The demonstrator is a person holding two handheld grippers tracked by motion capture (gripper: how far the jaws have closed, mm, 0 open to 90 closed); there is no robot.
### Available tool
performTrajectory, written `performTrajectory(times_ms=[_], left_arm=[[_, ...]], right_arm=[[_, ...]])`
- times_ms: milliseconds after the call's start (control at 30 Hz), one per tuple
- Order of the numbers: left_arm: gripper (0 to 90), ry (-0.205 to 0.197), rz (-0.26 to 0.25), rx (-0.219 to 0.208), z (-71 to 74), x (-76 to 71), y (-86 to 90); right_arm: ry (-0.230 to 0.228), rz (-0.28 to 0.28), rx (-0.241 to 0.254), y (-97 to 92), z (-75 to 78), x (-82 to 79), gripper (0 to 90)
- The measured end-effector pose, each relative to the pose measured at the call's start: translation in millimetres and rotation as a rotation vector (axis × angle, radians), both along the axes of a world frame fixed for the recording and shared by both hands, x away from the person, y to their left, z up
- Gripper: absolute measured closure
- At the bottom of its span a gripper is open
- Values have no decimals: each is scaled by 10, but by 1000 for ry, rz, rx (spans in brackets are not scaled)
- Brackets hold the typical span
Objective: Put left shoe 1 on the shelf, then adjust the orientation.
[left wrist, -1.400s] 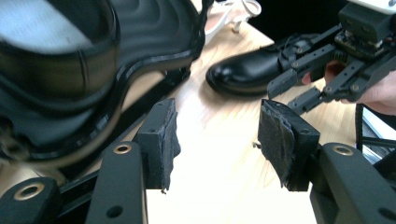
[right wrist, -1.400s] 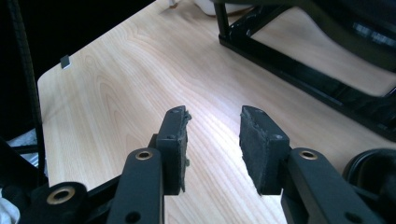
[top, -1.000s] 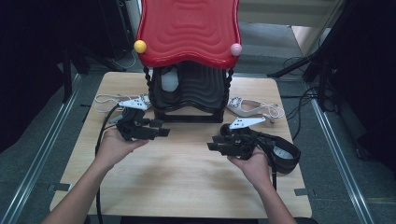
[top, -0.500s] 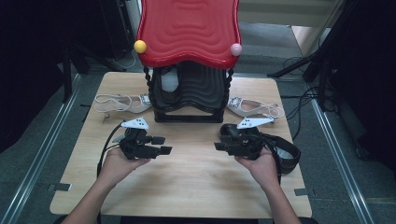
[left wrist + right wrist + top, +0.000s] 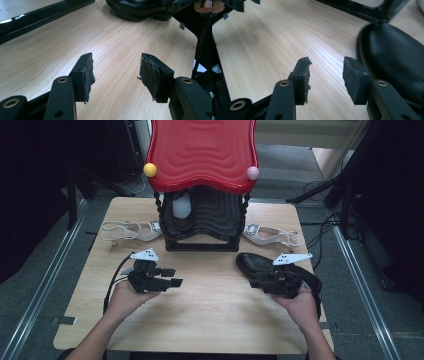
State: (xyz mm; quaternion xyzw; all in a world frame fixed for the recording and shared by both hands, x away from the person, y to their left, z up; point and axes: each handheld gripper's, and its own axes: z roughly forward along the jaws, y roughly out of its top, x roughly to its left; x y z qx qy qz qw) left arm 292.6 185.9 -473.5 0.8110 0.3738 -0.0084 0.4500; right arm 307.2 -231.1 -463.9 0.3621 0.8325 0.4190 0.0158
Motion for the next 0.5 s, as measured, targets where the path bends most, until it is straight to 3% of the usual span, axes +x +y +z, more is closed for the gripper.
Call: performTrajectory(times_ms=[500], left_arm=[[448,7,-40,0,-12,62,-100]], right_arm=[[30,-87,-22,-408,-19,0,601]])
